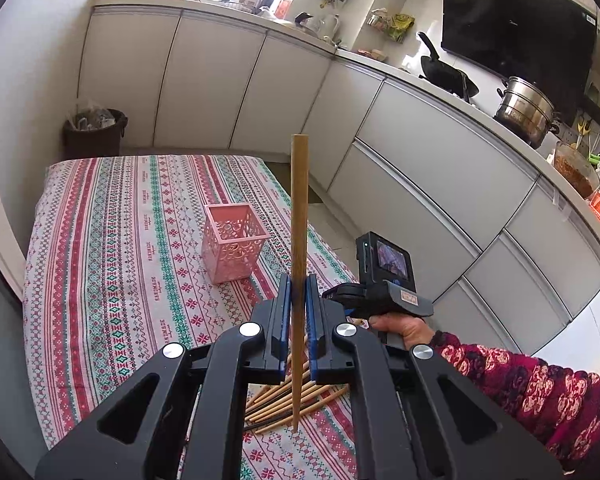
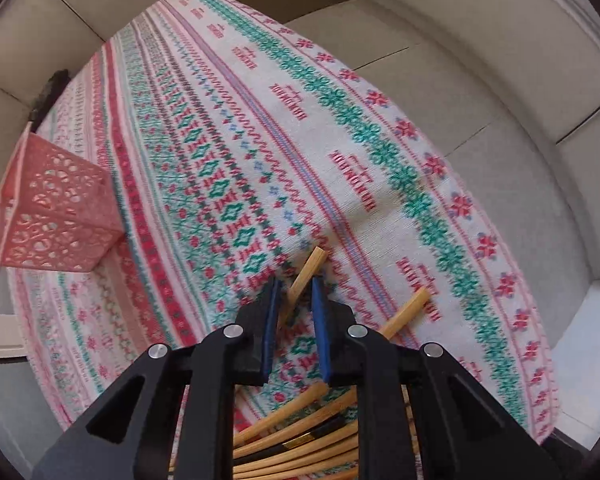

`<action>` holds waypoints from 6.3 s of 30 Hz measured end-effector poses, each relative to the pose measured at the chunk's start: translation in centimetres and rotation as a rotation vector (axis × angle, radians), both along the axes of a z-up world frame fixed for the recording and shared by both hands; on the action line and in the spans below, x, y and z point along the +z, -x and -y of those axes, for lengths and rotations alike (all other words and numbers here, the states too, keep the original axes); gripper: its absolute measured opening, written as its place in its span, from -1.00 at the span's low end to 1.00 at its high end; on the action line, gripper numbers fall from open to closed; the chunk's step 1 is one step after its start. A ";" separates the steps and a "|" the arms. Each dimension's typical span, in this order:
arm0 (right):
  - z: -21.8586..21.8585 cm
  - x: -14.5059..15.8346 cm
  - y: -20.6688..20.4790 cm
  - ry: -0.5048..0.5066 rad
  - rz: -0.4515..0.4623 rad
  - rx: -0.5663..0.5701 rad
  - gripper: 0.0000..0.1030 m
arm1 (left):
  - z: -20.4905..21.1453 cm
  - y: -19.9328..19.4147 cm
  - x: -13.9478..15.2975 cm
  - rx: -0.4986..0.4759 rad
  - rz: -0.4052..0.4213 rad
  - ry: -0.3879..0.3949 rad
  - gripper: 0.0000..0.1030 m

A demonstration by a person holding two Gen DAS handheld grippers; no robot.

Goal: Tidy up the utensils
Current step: 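Grasp a wooden chopstick with the right tool and lift while left holds its chopstick upright, then carry both chopsticks over the pink basket and open both tools to drop them in, then move both tools away from the basket back toward the chopstick pile, then close the left tool on another chopstick while the right tool grasps one too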

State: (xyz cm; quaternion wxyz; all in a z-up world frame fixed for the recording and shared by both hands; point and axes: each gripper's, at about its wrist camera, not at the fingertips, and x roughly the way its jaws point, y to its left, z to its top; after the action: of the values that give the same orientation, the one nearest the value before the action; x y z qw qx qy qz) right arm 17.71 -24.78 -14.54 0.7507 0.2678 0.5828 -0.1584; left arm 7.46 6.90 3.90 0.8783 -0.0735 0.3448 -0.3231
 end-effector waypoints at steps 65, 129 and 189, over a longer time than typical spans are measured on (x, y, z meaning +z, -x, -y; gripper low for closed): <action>-3.3 24.0 -1.7 0.159 1.012 0.445 -0.85 | 2.2 -10.4 5.9 0.286 0.279 0.083 -0.87; 10.9 13.8 17.3 0.000 0.645 -0.093 0.72 | 19.3 -4.4 -6.4 -0.386 0.057 -0.449 0.85; -0.4 0.4 1.7 -0.114 -0.069 -0.014 -0.46 | 1.9 1.0 0.6 -0.035 0.058 -0.059 -0.78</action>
State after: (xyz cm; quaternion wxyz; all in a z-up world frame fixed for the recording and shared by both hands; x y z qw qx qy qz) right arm 15.97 -24.38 -14.17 0.7125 0.3084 0.6146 -0.1394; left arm 6.42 4.96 4.51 0.8838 -0.0323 0.3299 -0.3302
